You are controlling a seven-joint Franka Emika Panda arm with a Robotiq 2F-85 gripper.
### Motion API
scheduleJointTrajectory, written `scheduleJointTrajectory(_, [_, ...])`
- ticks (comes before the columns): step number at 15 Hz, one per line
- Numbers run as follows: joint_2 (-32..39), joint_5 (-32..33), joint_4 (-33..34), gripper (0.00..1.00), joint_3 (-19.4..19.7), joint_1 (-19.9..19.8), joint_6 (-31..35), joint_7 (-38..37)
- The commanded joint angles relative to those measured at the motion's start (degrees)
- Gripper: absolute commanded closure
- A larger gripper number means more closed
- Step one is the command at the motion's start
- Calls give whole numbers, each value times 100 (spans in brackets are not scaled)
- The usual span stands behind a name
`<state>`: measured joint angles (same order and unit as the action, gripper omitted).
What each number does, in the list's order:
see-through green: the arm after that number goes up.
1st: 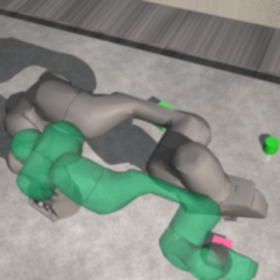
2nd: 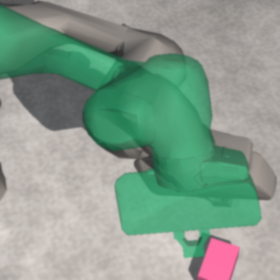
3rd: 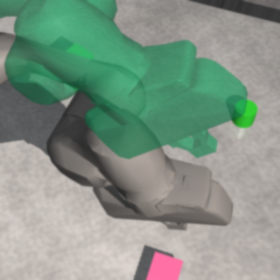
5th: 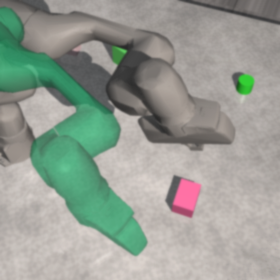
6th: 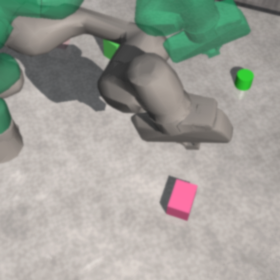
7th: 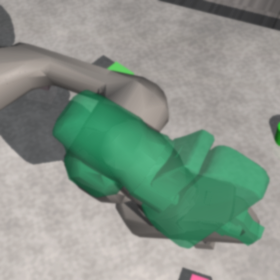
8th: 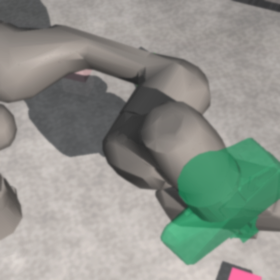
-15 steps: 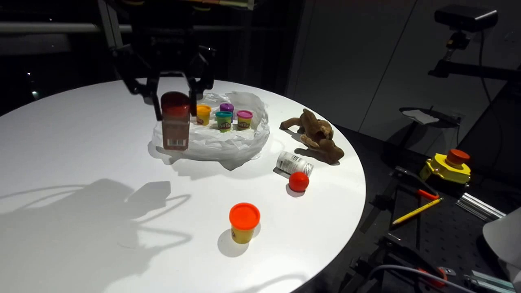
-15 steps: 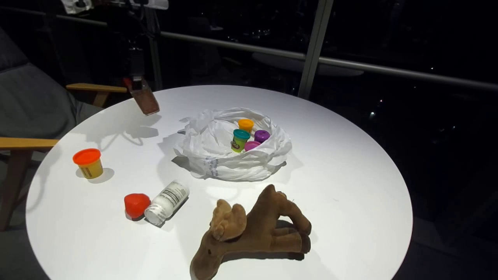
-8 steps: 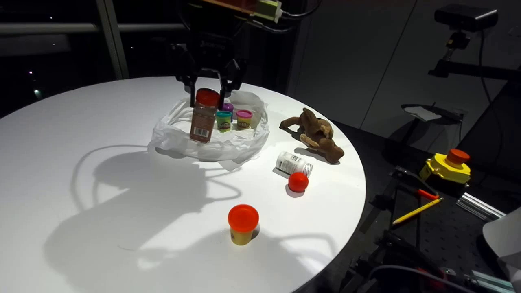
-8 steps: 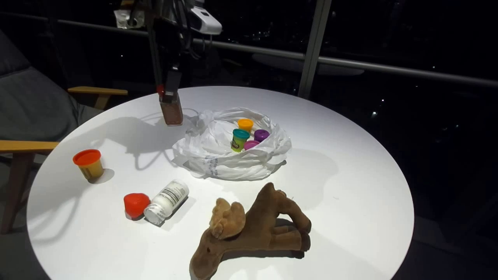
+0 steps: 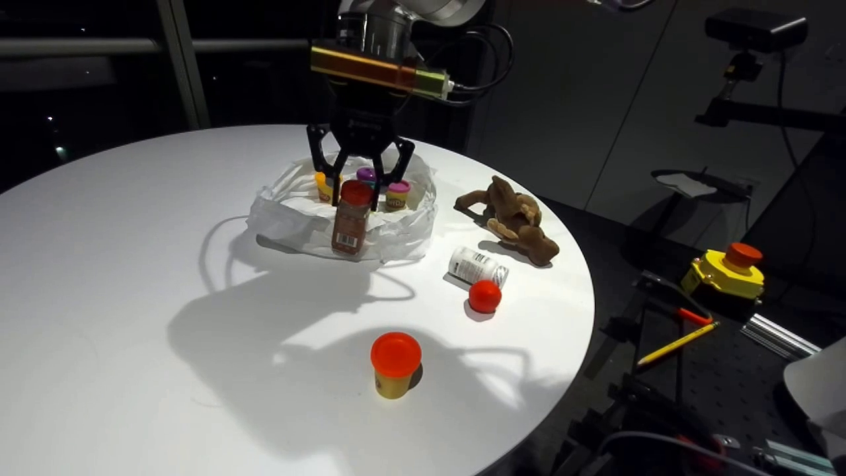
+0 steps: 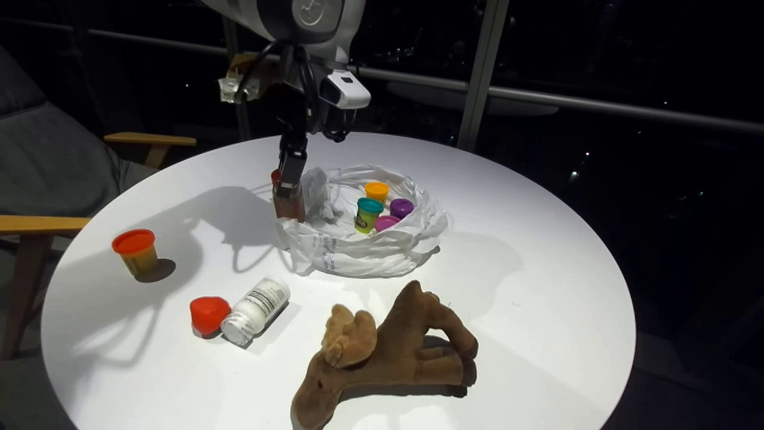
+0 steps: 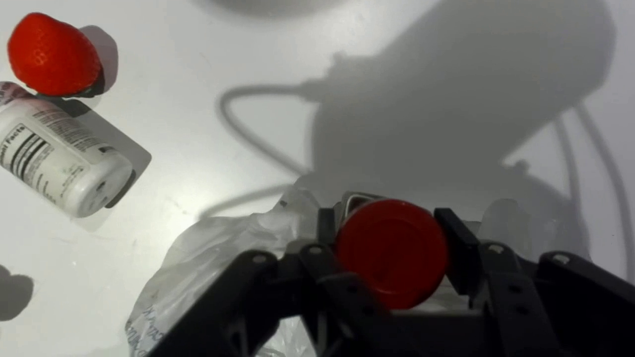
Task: Put the things on the table in the plastic bag
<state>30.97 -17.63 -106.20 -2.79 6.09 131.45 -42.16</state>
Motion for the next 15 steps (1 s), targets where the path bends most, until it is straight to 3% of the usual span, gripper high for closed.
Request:
scheduleJointTrajectory(1, [-229, -162, -155, 73, 45, 89, 345, -169])
scheduleJointTrajectory(7, [-896, 10, -827, 73, 203, 241, 1217, -759])
scheduleJointTrajectory(15, [-863, 227, -789, 73, 554, 127, 1202, -1429])
